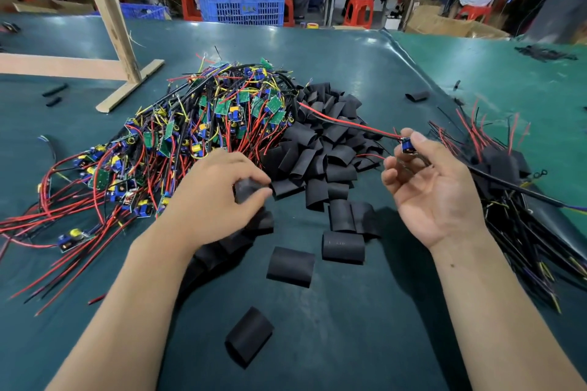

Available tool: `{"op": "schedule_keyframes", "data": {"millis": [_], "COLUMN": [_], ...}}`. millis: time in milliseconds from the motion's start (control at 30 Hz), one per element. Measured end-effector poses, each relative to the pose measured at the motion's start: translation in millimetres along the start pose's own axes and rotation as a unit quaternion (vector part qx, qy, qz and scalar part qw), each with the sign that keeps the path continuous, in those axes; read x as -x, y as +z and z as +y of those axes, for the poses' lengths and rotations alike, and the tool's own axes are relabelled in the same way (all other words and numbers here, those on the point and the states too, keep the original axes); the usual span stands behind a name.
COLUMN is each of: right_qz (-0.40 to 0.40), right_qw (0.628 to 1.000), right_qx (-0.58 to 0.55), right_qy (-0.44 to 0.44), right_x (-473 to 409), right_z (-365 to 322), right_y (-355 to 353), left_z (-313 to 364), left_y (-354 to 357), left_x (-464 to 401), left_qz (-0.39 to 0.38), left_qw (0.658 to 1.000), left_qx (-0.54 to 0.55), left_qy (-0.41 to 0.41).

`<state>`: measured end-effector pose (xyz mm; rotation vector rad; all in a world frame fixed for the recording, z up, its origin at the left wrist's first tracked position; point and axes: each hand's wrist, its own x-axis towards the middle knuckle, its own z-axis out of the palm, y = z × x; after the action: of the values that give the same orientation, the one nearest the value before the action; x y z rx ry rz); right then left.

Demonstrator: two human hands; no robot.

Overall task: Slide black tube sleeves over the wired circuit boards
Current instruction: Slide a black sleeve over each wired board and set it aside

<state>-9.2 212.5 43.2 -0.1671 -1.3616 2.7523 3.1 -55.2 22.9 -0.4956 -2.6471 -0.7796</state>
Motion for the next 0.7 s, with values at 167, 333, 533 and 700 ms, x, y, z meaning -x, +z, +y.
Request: {"op": "schedule_keyframes", "data": {"millis": [167,333,533,700], "right_qz": [-0.01,-0.014,-0.022,-0.025], "right_qw": [1.0,0.999,0.999,0.998], "right_qx": [0.027,0.036,0.044,0.051], "right_qy": [0.001,0.006,0.005,0.011], "right_x": [0,-2,-3,-3], "right_z": [2,5,6,6], "right_y": [0,-2,-3,-3], "left_z": [0,-2,-1,9], "left_y": [8,14,21,30], "left_x": [0,-1,-1,-2], "left_qz": [0.021,-0.018,0.016,0.038], "left_qw": [0.983,0.982,0.977,0.968], "left_qx": [-0.113,-0.089,-0.055,-0.066], "left_qy": [-0.145,-0.167,-0.207,-0.239]}}
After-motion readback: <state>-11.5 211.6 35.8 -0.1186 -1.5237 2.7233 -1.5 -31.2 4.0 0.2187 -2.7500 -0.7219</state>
